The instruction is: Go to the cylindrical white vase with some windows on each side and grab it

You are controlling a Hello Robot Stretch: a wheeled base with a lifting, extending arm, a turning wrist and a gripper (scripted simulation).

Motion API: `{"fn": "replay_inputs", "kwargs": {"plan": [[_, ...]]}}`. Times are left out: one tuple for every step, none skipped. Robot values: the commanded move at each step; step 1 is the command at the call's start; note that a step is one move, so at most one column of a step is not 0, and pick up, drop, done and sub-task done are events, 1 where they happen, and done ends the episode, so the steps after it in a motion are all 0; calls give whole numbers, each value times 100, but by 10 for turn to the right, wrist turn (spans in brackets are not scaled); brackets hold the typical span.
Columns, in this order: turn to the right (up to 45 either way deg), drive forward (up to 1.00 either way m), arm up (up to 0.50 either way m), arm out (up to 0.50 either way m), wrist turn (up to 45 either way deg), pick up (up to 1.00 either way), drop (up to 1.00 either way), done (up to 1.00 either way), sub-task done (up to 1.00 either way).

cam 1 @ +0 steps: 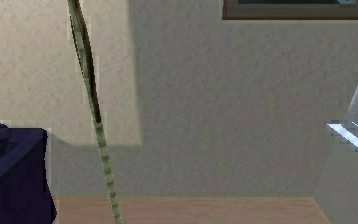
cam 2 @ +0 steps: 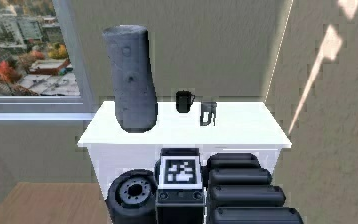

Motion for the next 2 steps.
{"fn": "replay_inputs", "kwargs": {"plan": [[450, 0, 0, 0, 0, 0, 0, 0, 0], [450, 0, 0, 0, 0, 0, 0, 0, 0]]}}
